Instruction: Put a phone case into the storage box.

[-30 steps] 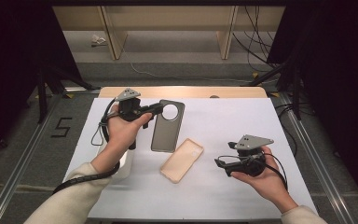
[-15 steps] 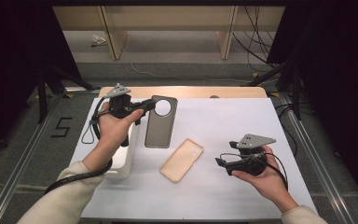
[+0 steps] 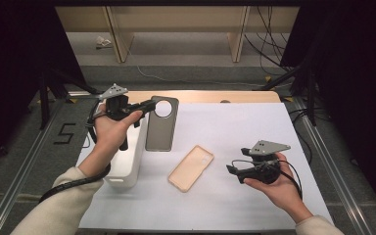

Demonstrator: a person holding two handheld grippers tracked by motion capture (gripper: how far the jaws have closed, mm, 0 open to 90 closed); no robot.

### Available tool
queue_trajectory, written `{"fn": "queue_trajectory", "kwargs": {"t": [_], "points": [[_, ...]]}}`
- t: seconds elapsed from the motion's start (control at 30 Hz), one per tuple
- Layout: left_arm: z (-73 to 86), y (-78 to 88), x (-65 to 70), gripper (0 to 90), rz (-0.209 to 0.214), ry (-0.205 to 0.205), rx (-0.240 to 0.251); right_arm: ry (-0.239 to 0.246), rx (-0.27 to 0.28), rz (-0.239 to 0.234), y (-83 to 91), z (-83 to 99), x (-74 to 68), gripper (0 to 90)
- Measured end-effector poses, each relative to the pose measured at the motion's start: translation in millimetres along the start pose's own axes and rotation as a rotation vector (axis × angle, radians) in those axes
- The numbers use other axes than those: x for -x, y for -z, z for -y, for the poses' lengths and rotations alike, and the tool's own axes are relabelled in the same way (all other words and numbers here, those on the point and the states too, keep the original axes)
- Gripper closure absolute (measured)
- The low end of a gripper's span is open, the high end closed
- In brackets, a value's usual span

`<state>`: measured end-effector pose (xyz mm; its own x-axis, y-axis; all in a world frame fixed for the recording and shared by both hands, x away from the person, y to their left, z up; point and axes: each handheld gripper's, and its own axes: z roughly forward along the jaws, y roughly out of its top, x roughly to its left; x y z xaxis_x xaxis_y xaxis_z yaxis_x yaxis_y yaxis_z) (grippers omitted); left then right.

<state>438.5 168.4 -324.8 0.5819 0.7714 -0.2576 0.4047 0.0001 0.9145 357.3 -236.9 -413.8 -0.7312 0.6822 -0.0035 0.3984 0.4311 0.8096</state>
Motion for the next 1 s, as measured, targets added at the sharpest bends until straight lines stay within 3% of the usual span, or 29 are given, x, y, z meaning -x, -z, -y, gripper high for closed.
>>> {"fn": "queue_trajectory", "kwargs": {"t": [1.0], "points": [[-11.0, 18.2, -29.6, 82.0, -0.041, -0.007, 0.028, -0.018, 0.007, 0.003, -0.9, 0.8, 1.2, 20.4]]}}
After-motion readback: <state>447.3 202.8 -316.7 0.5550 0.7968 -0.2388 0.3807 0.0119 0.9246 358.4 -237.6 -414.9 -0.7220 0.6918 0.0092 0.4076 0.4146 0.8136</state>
